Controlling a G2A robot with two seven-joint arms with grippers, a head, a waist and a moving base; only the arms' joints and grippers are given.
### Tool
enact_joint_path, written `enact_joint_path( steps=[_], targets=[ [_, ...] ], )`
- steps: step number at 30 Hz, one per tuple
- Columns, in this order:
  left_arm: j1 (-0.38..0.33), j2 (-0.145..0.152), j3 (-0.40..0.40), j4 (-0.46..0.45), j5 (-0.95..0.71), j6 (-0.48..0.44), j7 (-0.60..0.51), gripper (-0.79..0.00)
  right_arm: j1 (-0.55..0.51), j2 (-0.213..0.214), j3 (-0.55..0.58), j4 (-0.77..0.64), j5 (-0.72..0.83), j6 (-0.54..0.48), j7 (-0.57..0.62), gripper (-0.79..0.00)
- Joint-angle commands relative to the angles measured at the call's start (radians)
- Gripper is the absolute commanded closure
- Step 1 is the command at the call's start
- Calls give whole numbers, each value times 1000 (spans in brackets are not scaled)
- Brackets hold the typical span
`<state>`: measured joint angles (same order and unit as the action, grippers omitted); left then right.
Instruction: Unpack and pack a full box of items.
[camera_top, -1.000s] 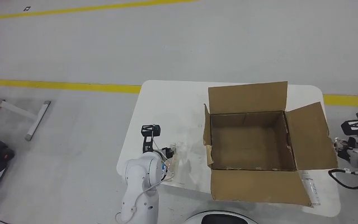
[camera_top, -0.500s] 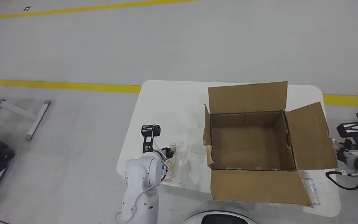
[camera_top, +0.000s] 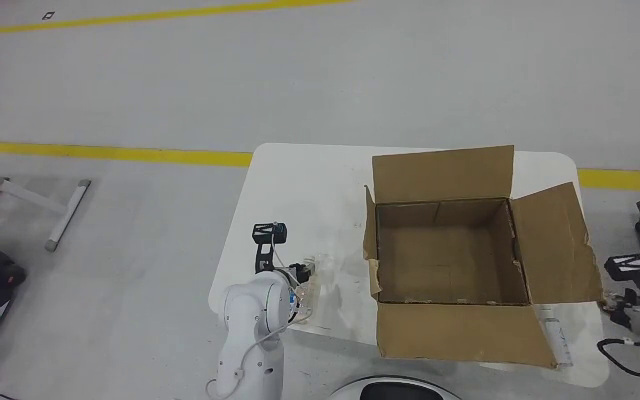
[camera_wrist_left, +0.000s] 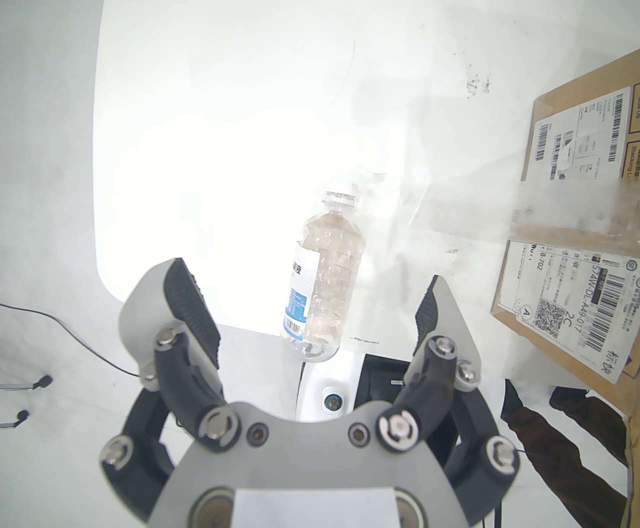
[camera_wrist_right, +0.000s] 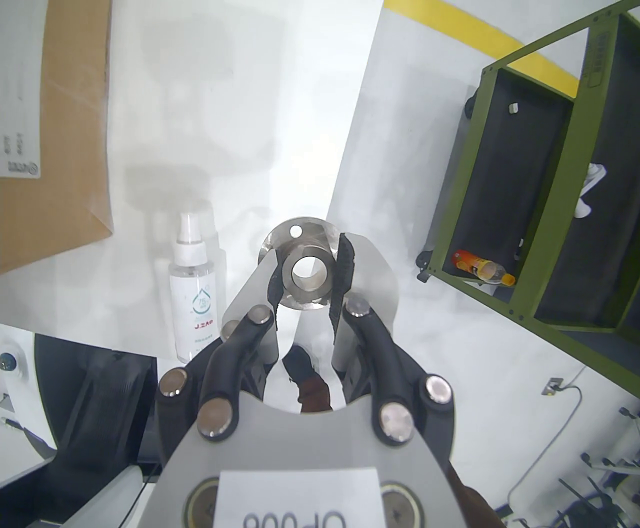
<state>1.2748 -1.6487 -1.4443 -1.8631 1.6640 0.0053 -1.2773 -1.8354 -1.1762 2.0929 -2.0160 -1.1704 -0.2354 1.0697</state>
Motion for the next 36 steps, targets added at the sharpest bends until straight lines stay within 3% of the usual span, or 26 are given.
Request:
enact_joint_path(
  steps=[1,9,32,33,36],
  targets=[
    [0,0,0,0,0,0,0,-785,-22,-2,-17,-1,-19,0,-15,0],
    [0,0,0,0,0,0,0,-785,-64,-5,-91,21,-79,3,-63,0],
    [0,0,0,0,0,0,0,-785,-16,-2,-192,150,-166,12,-126,0],
    [0,0,0,0,0,0,0,-785,-15,-1,-194,154,-168,11,-128,-49],
    [0,0,0,0,0,0,0,-785,-12,-1,-198,159,-173,13,-131,-40]
  ],
)
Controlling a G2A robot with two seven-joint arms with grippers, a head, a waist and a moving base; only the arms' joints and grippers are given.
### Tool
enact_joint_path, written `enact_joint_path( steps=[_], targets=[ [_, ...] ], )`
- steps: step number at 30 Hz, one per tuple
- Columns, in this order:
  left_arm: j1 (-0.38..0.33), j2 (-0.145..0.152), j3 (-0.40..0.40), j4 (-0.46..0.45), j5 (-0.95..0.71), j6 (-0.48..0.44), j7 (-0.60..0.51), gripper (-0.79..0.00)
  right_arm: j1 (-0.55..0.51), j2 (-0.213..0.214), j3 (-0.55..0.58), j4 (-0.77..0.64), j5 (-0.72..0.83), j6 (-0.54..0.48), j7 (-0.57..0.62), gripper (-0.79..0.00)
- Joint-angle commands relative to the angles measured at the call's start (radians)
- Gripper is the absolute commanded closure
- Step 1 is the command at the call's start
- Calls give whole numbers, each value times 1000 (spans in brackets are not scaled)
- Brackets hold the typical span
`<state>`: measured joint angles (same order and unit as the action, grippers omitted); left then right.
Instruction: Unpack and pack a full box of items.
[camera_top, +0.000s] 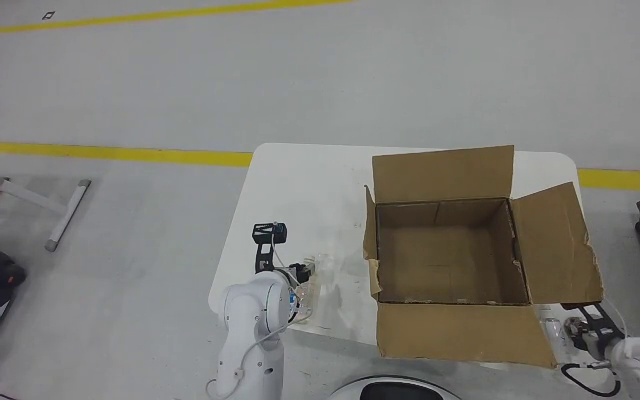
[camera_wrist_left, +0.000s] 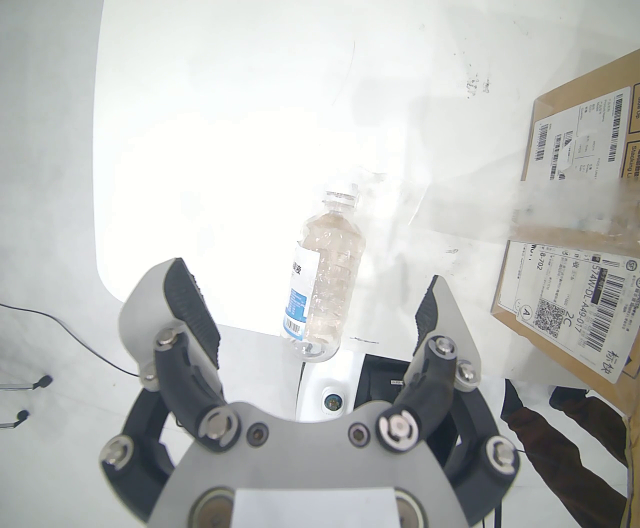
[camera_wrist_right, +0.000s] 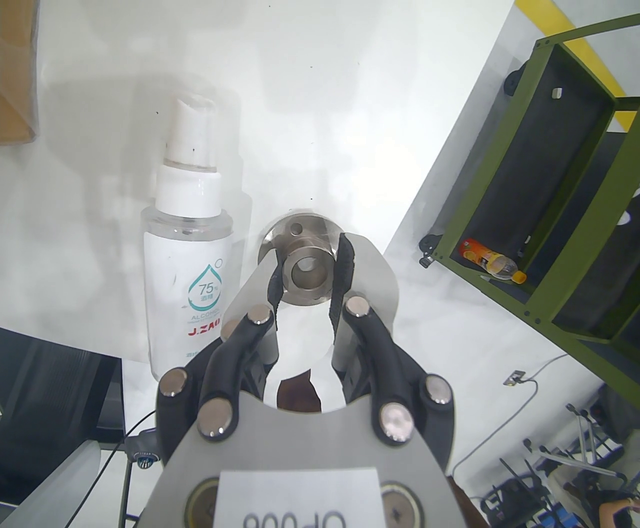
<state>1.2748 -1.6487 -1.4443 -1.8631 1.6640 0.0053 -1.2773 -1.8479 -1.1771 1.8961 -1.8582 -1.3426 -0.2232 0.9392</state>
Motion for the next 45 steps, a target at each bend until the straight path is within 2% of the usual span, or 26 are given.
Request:
enact_joint_path(
  steps=[1,4,8,10,11,13,17,21,23,24,29,33,37,45],
  targets=[
    [0,0,0,0,0,0,0,-785,1,0,-1,1,1,1,-1,-58],
    [0,0,0,0,0,0,0,-785,1,1,-2,1,3,-2,-2,-148],
    [0,0,0,0,0,0,0,-785,-5,1,2,-9,12,-2,0,-203],
    [0,0,0,0,0,0,0,-785,-12,2,10,-22,23,-7,4,-366],
    [0,0,0,0,0,0,0,-785,-15,2,16,-29,29,-10,5,-379],
    [0,0,0,0,0,0,0,-785,-20,3,27,-38,36,-16,6,-342],
    [0,0,0,0,0,0,0,-785,-22,5,48,-46,46,-18,4,-348],
    [0,0,0,0,0,0,0,-785,-37,6,114,-88,122,-16,-16,-305],
    [0,0,0,0,0,0,0,-785,-50,6,173,-120,194,-22,-43,-194],
    [0,0,0,0,0,0,0,-785,-56,5,211,-147,235,-22,-73,0],
    [0,0,0,0,0,0,0,-785,-103,-1,382,-244,428,-65,-233,0],
    [0,0,0,0,0,0,0,-785,-119,-7,467,-314,569,-91,-302,0],
    [0,0,0,0,0,0,0,-785,-113,-7,475,-375,625,-93,-311,0],
    [0,0,0,0,0,0,0,-785,-113,-7,475,-375,625,-93,-311,0]
  ],
)
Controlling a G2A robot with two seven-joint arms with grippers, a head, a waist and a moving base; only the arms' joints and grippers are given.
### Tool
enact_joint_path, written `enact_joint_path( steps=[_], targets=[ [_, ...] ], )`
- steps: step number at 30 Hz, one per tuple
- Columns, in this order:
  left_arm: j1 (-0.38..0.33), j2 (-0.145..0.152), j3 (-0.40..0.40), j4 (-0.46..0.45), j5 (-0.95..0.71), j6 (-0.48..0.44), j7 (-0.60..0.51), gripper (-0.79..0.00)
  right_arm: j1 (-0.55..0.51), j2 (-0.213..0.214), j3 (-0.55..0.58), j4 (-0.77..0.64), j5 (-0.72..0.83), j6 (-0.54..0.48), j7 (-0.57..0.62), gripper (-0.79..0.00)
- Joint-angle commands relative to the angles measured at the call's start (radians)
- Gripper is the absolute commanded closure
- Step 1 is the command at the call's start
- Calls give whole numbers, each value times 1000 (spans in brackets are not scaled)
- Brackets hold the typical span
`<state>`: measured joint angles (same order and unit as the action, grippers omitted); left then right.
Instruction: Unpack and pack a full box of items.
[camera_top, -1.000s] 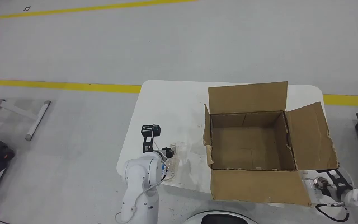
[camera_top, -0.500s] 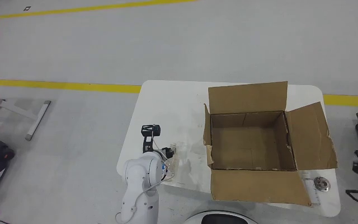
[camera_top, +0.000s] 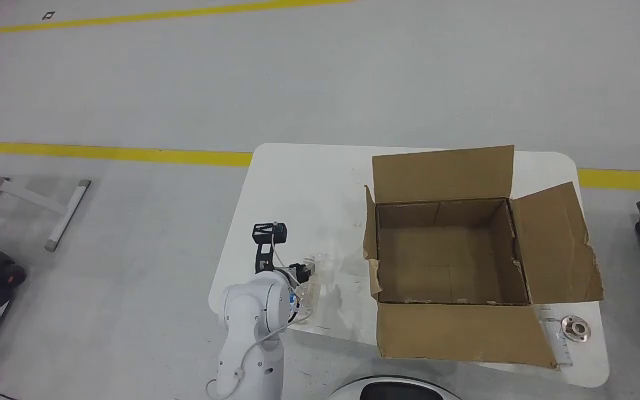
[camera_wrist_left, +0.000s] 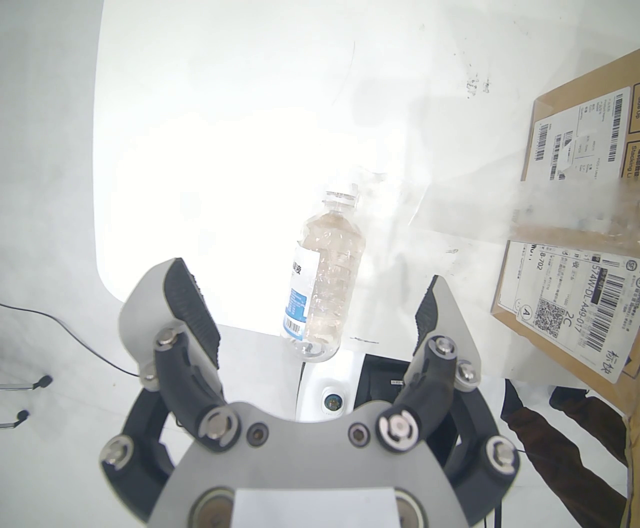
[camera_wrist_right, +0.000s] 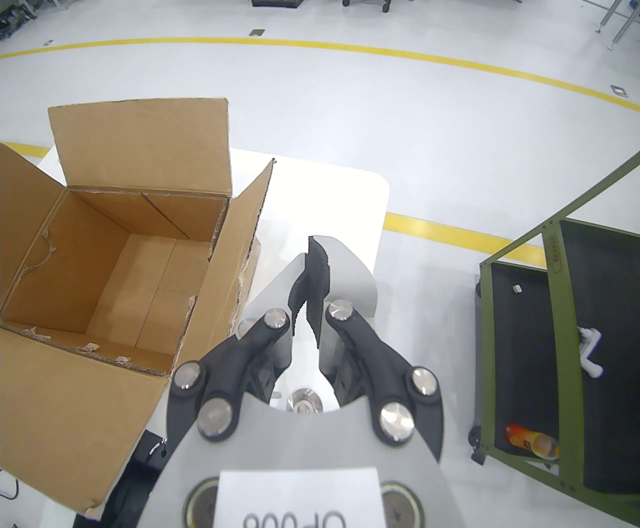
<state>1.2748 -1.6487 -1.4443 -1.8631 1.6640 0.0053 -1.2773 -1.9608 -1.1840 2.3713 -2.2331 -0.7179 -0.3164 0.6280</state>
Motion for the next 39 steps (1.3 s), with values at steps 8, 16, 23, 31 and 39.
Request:
enact_joint_path(
  steps=[8,16,23,31,39],
  targets=[
    [7,1,1,5,-4,-7,19,-785,20,-3,-12,1,13,-56,-144,0],
    [14,24,25,118,167,-165,7,-785,10,-11,-54,65,-71,-170,-345,0],
    [-31,29,-1,248,96,-204,-76,-785,7,-10,-89,81,-154,-147,-296,0],
    [-88,51,-18,342,129,-369,-42,-785,33,-5,-113,97,-149,-134,-264,0],
    [-101,57,-27,361,133,-383,-19,-785,32,-4,-104,105,-132,-136,-258,0]
  ],
)
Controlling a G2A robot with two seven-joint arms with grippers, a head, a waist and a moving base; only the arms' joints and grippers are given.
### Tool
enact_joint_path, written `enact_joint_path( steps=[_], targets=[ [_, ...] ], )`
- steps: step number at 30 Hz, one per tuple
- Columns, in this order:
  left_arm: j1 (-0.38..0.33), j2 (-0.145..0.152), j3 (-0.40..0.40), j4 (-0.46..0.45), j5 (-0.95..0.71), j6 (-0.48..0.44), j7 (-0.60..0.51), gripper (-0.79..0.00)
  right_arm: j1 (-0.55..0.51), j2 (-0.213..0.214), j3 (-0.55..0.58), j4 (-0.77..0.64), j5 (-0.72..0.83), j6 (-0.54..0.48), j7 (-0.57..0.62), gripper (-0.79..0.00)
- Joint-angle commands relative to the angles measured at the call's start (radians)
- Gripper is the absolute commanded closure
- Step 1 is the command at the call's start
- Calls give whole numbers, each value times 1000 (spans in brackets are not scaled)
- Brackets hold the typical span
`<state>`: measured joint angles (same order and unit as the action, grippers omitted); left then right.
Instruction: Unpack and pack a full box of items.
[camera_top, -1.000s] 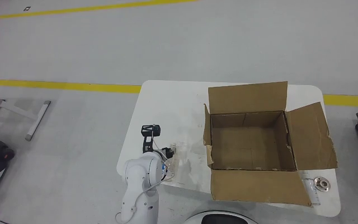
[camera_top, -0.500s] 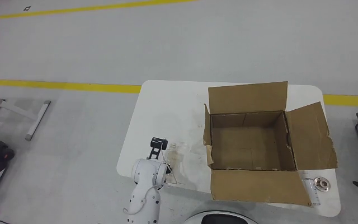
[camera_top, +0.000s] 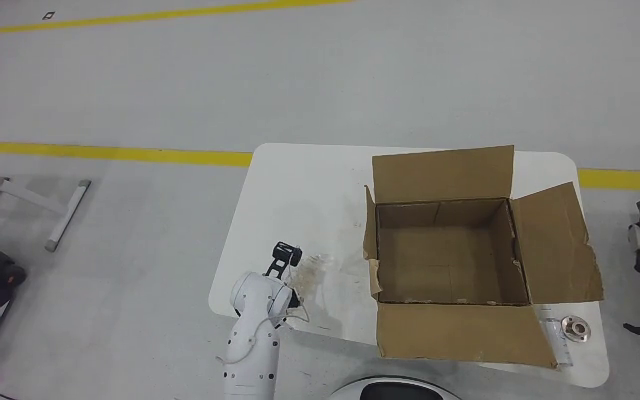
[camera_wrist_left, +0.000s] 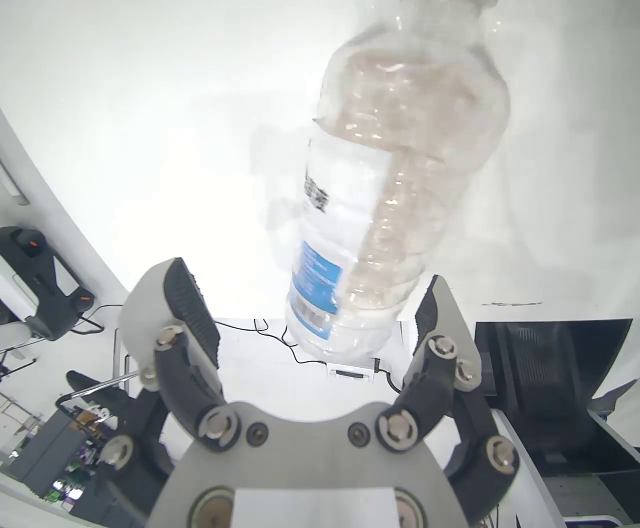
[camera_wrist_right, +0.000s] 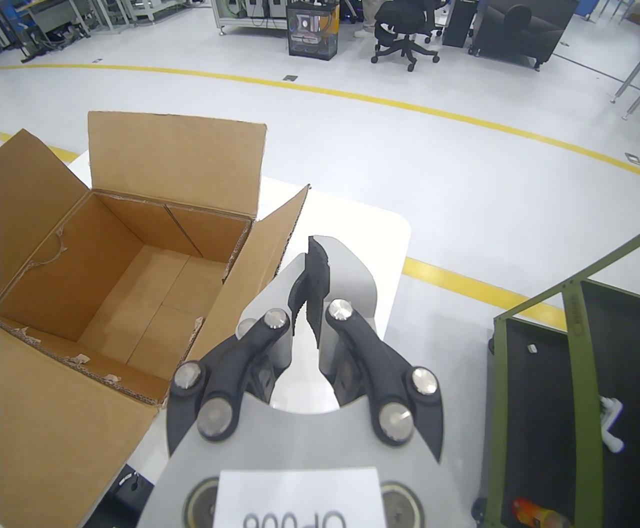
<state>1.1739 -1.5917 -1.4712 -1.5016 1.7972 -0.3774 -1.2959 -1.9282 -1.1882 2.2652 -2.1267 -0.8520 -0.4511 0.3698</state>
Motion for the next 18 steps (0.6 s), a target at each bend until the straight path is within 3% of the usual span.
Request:
enact_joint_path(
  steps=[1,8,12,18],
  targets=[
    [0,0,0,0,0,0,0,-785,-1,0,5,-3,8,-2,0,0],
    [0,0,0,0,0,0,0,-785,-2,2,16,-3,39,-15,11,0],
    [3,5,10,16,50,33,68,-785,3,4,10,3,41,-17,23,0],
    [-63,12,17,101,89,52,124,-785,6,7,6,4,40,-25,37,0]
  ],
)
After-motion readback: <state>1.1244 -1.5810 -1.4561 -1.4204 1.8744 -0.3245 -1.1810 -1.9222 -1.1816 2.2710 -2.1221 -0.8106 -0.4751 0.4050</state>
